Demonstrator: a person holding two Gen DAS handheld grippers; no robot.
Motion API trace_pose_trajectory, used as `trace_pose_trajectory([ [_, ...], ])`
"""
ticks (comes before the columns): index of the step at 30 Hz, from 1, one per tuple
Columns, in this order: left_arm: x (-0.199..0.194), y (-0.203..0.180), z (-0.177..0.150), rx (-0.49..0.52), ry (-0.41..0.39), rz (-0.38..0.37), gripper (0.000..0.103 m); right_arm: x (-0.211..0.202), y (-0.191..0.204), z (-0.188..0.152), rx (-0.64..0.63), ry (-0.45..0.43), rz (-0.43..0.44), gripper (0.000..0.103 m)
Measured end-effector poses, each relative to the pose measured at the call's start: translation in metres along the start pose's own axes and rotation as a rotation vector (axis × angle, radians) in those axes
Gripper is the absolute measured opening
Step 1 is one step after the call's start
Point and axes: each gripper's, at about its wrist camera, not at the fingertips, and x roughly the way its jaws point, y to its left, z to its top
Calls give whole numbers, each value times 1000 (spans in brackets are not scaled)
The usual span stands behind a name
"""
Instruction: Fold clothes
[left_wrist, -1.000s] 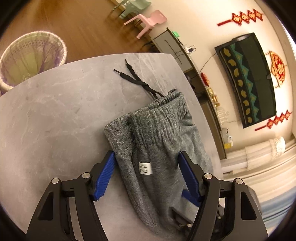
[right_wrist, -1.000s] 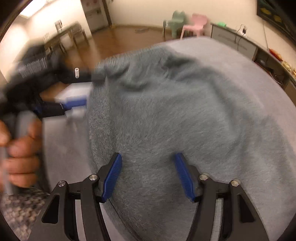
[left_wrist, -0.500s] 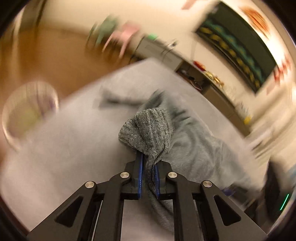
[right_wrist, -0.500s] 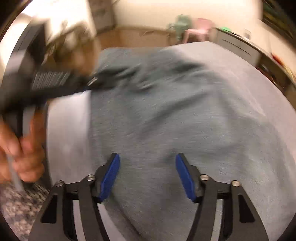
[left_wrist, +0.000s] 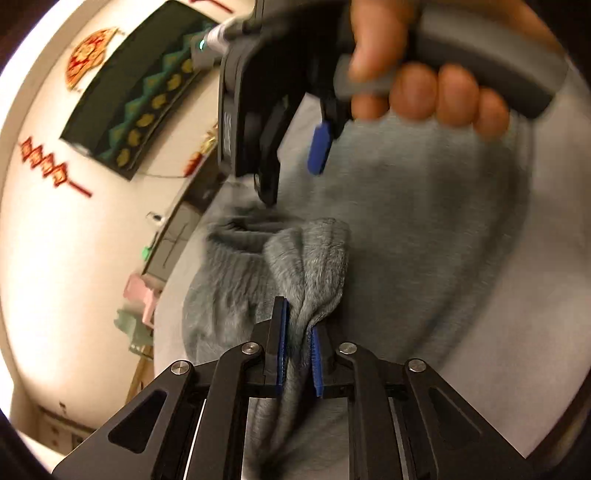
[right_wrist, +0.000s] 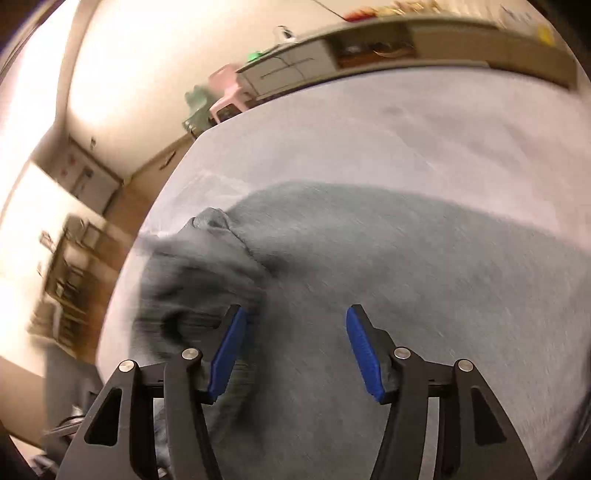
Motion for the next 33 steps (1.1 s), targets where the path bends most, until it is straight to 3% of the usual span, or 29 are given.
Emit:
trace_pose_trajectory([
  [3, -13, -7, -2, 7, -46, -43, 40, -21, -18, -7, 43, -25, 30, 60],
  [4, -19, -8, -2, 7, -68, -58, 52, -28, -14, -7, 38, -52, 37, 60],
  [6, -35, -4, -1, -20, -124, -113, 56, -42, -5, -8, 30, -106, 50, 60],
  [8, -53, 14, 0, -112, -188, -228, 56, -55, 20, -8, -33, -166, 44, 60],
  [12, -68, 84, -10, -404, -275, -407, 56, -84, 61, -10, -214, -224, 32, 60],
  [16, -47, 183, -65, -882, -327, -449, 60, -95, 75, -33, -345, -189, -24, 60],
  [18, -16, 222, -82, -1069, -291, -466, 60, -94, 82, -54, -403, -178, -38, 58],
  [20, 24, 244, -78, -1112, -215, -482, 58, -80, 97, -66, -460, -165, -33, 52],
  [24, 116, 237, -33, -1002, 58, -509, 58, -51, 112, -96, -546, -81, -45, 48],
  [26, 157, 219, -27, -968, 210, -493, 57, -38, 106, -115, -563, -10, -100, 48],
  [27, 177, 209, -25, -951, 286, -481, 56, -41, 107, -131, -621, -30, -130, 48],
  [30, 193, 194, -19, -914, 311, -406, 56, -47, 114, -158, -752, -37, -218, 48],
  [33, 197, 195, -16, -901, 335, -332, 54, -52, 114, -172, -805, -69, -252, 49],
])
